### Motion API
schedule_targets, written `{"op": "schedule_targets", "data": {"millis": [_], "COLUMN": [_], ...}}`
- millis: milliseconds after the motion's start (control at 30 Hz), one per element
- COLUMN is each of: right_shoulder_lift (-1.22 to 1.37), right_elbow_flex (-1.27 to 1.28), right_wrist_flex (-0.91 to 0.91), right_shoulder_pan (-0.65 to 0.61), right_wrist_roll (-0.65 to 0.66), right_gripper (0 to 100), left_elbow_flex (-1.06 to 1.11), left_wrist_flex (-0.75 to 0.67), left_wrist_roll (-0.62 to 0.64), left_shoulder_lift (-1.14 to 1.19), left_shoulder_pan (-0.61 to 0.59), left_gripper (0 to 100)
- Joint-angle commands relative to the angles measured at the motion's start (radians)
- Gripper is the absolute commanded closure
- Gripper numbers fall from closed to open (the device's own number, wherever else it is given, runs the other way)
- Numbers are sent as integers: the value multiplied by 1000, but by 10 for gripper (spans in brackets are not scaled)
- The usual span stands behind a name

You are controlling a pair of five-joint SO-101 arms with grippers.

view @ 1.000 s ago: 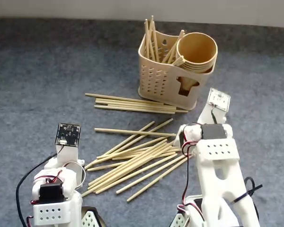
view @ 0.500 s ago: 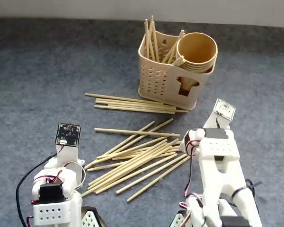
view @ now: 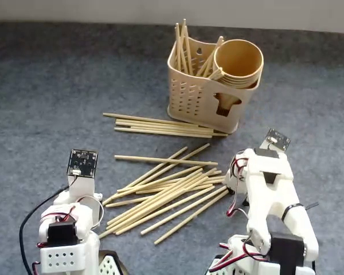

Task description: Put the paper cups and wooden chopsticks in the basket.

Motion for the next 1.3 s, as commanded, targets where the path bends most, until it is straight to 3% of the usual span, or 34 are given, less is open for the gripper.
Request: {"op": "schedule_targets", "data": {"millis": [0, 400, 600, 1000, 1267], "right_shoulder_lift": [-2, 5, 12, 25, 19], "right_elbow_flex": [-88, -111, -77, -8, -16], "right_wrist_flex": [-12, -12, -148, -143, -113], "right_shoulder_pan": [15, 13, 13, 4, 4], "right_wrist_roll": [-11, -11, -6, -3, -3], "right_gripper": [850, 850, 850, 851, 995], "left_elbow_flex": [19, 19, 19, 19, 19], "left_wrist_flex": [2, 2, 2, 2, 2], "left_wrist_roll": [-3, -3, -3, -3, -3], "left_shoulder_lift": [-8, -8, -8, -8, -8], "left_shoulder_pan": [-7, -7, -7, -7, -7], "left_gripper": [976, 976, 976, 976, 976]}}
